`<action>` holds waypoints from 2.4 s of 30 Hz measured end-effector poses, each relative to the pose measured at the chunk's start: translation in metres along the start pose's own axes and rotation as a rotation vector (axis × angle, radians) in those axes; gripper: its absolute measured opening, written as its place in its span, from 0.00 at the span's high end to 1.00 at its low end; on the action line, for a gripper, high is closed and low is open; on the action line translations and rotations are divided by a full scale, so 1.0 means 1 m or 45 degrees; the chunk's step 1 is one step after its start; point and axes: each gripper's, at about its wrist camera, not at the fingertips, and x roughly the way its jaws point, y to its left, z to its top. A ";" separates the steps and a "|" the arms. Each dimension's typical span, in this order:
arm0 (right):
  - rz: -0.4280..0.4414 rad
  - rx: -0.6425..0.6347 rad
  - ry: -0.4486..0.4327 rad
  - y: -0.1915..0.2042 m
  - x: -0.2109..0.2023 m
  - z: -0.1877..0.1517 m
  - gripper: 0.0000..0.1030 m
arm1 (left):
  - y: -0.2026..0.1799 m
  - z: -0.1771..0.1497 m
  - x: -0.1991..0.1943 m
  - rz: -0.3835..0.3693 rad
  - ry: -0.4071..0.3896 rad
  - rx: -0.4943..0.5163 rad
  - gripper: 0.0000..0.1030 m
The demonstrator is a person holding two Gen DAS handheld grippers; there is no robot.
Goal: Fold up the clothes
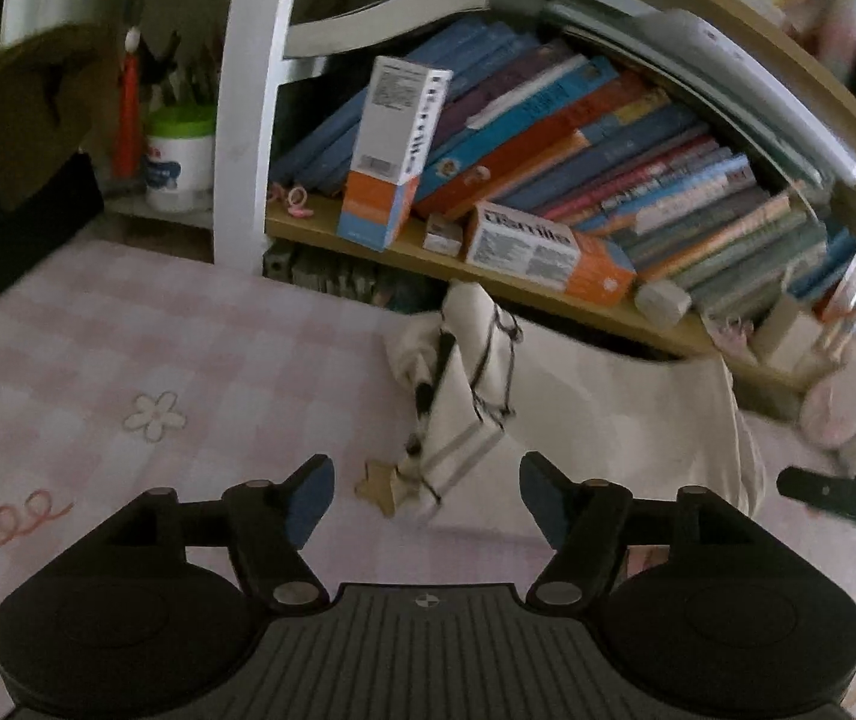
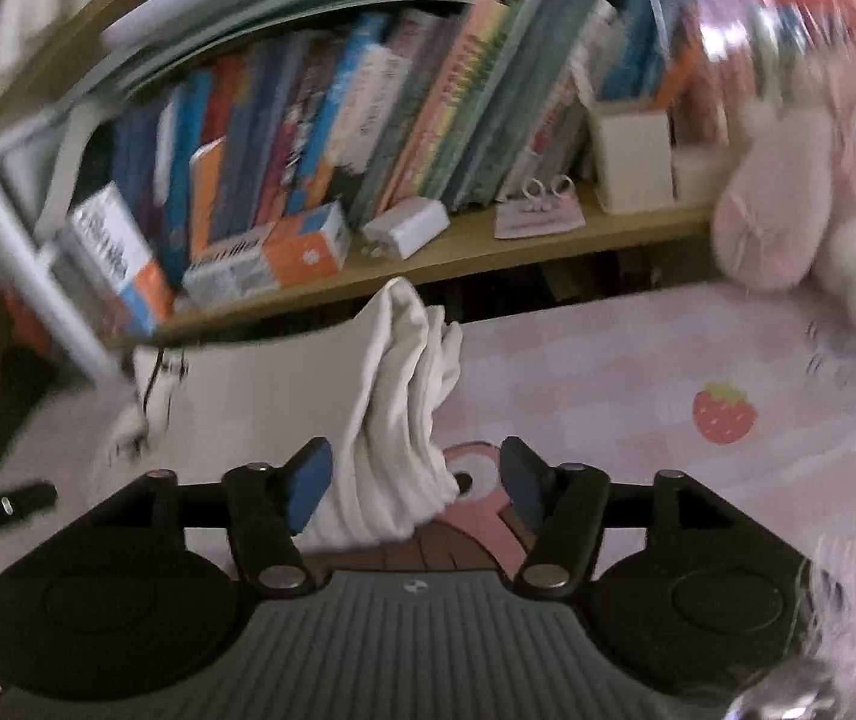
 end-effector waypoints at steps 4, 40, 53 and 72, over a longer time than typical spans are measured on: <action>-0.056 -0.178 -0.028 0.019 -0.018 -0.011 0.30 | -0.018 -0.012 -0.014 0.047 -0.018 0.057 0.28; -0.117 -0.270 -0.065 0.039 -0.082 -0.086 0.06 | -0.066 -0.083 -0.068 0.221 -0.049 0.259 0.00; -0.129 -0.255 -0.058 0.041 -0.081 -0.088 0.06 | -0.064 -0.083 -0.068 0.181 -0.027 0.260 0.00; -0.142 -0.240 -0.051 0.042 -0.078 -0.091 0.06 | -0.062 -0.083 -0.063 0.179 0.006 0.260 0.00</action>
